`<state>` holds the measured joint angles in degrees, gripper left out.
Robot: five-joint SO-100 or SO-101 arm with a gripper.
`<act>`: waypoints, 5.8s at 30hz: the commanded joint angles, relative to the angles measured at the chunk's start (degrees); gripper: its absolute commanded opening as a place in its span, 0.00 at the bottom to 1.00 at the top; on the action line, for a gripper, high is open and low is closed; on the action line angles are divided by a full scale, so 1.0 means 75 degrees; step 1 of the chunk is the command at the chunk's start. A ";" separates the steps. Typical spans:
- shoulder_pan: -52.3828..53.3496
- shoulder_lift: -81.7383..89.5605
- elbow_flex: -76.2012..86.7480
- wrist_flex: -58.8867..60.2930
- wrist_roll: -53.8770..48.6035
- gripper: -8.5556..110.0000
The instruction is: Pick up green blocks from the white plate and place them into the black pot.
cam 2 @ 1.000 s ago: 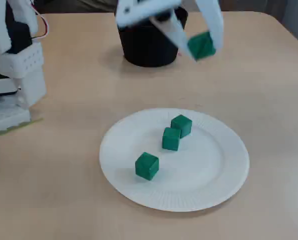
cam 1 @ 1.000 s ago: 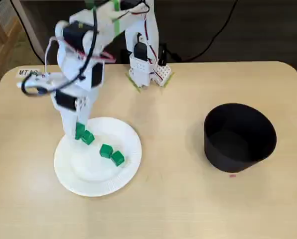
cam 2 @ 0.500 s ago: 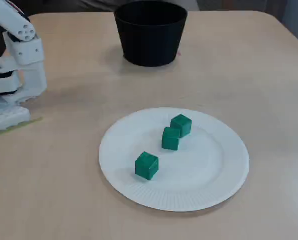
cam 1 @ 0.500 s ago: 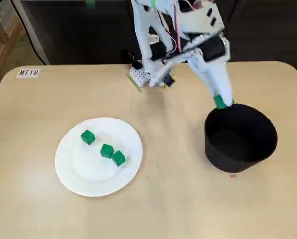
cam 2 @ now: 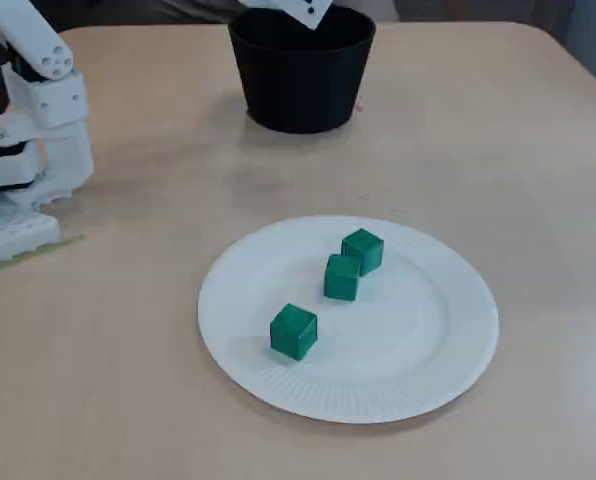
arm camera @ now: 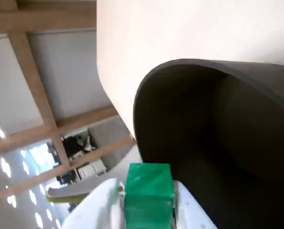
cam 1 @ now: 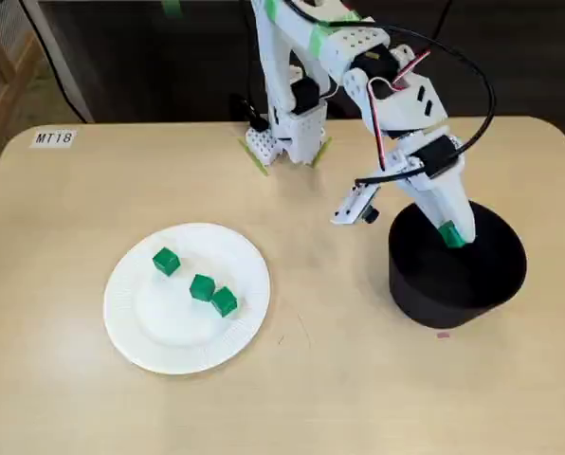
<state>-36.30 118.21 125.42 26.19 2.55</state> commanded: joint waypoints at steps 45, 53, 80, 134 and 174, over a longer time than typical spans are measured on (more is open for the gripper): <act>0.8133 -0.3246 -0.3680 0.6785 -0.2496 0.34; 0.8449 -0.4852 -0.5367 0.7066 -0.2695 0.40; 0.7770 -0.6645 -0.6023 0.6035 -0.1055 0.09; 0.0129 0.1172 0.0738 0.0152 -0.0223 0.31; 0.9527 -0.2977 -0.3234 0.6059 -0.0422 0.05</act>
<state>33.40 96.50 103.89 74.00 -0.18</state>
